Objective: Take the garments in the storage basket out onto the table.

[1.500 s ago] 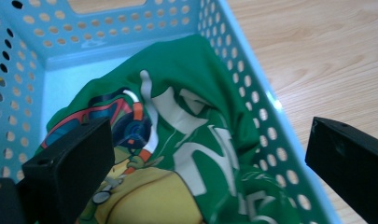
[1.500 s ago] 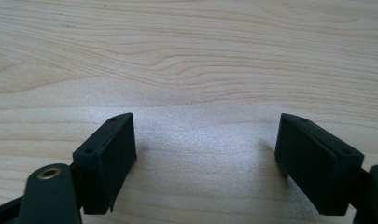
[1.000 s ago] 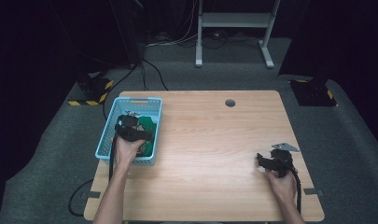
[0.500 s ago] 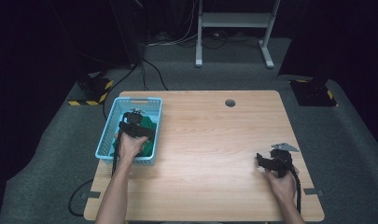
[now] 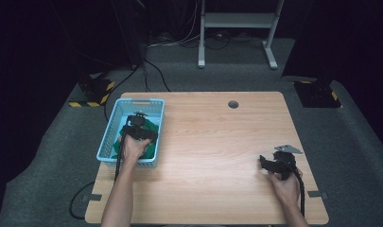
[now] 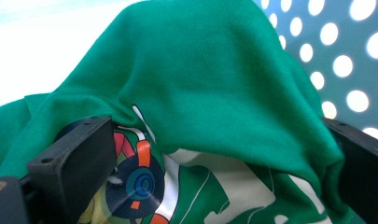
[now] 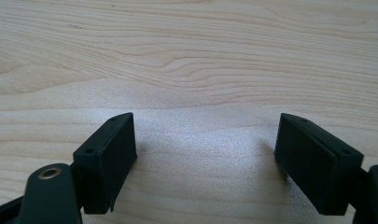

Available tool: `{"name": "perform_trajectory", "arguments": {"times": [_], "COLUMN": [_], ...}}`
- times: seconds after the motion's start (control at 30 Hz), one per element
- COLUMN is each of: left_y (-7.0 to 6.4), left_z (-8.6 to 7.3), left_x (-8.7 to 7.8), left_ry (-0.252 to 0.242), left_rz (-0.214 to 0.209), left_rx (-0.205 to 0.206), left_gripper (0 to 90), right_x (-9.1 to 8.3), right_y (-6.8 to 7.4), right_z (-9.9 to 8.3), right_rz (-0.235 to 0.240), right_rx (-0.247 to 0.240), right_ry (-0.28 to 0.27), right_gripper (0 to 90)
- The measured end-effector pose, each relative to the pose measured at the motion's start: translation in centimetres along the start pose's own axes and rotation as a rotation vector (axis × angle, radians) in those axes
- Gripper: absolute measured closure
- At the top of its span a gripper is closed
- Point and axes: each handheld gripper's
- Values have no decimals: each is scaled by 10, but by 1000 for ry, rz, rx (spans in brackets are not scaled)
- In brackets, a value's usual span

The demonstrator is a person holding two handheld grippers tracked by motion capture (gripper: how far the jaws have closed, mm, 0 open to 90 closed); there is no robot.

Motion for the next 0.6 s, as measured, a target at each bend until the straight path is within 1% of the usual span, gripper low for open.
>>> {"name": "perform_trajectory", "arguments": {"times": [0.03,0.07,0.1,0.13,0.17,0.2,0.27,0.3,0.33,0.37,0.43,0.47,0.5,0.53,0.57,0.6], "left_y": [0,-1,-1,0,0,-1,-3,-3,-3,-3,-1,-1,-1,0,0,0], "left_z": [-1,-2,-2,-2,-2,-2,-2,-2,-3,-3,-3,-3,-4,-4,-5,-5], "left_x": [0,2,2,4,4,6,9,10,11,11,11,11,11,11,11,10], "left_ry": [3,18,18,37,37,47,70,74,78,78,77,77,74,70,65,62], "left_rz": [6,25,25,26,26,36,61,60,55,55,28,28,15,-4,-18,-22], "left_rx": [-5,10,10,6,6,10,23,24,15,15,7,7,4,-1,-3,0], "left_gripper": [27,48,65,85,97,97,133,133,143,148,181,212,212,245,300,375], "right_x": [0,0,0,0,0,0,0,0,0,0,0,0,0,0,0,0], "right_y": [0,0,0,0,0,0,0,0,0,0,0,0,0,0,0,0], "right_z": [0,0,0,0,0,0,0,0,0,0,0,0,0,0,0,0], "right_rz": [0,0,0,0,0,0,0,0,0,0,0,0,0,0,0,0], "right_rx": [0,0,0,1,1,0,1,1,0,0,0,0,0,0,1,1], "right_ry": [0,0,0,0,0,0,0,0,0,0,0,0,0,0,0,0], "right_gripper": [205,205,205,205,205,205,205,205,205,205,205,205,205,205,205,206]}}
Point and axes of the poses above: each handheld gripper's, and its own axes: x roughly forward along the jaws, z roughly out of its top, y roughly to its left, and after that the axes turned 1 degree about -x, right-handed
